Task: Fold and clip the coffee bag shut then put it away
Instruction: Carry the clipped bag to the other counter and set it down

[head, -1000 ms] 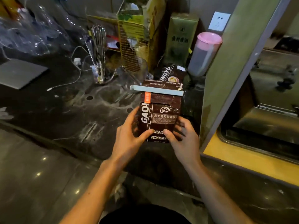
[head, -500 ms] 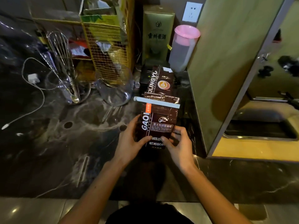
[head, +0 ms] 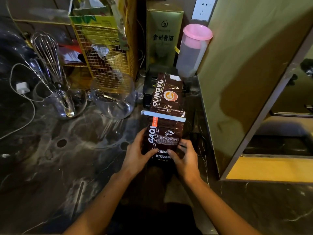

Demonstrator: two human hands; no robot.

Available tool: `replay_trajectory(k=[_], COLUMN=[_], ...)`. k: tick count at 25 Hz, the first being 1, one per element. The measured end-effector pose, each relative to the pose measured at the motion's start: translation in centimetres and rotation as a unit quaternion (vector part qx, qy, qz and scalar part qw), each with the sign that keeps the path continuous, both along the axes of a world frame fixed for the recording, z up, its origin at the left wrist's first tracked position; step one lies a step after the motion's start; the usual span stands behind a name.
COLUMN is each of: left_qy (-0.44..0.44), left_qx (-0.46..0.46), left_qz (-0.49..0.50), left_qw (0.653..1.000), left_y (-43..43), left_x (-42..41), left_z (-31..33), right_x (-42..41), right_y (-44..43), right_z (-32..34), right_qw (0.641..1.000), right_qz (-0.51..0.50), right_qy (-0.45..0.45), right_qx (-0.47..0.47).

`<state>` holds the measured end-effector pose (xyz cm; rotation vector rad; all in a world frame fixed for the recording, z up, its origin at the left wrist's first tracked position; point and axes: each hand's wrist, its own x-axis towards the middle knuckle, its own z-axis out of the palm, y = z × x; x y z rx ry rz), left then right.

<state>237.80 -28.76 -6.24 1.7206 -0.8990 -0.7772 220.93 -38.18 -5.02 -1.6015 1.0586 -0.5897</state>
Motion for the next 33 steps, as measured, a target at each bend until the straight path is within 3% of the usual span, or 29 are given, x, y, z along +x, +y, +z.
replay_trajectory(k=[15, 33], left_qy=[-0.023, -0.065], left_qx=[0.028, 0.012], left_qz=[-0.015, 0.030], left_qw=[0.999, 0.997], left_y=[-5.0, -4.1], left_x=[1.7, -0.2], left_z=[-1.1, -0.4], right_x=[1.7, 1.4], right_y=[-5.7, -4.6], right_z=[-1.7, -1.3], right_qw=[0.998, 0.996], right_qz=[0.016, 0.036], right_qy=[0.049, 0.052], right_qx=[-0.048, -0.069])
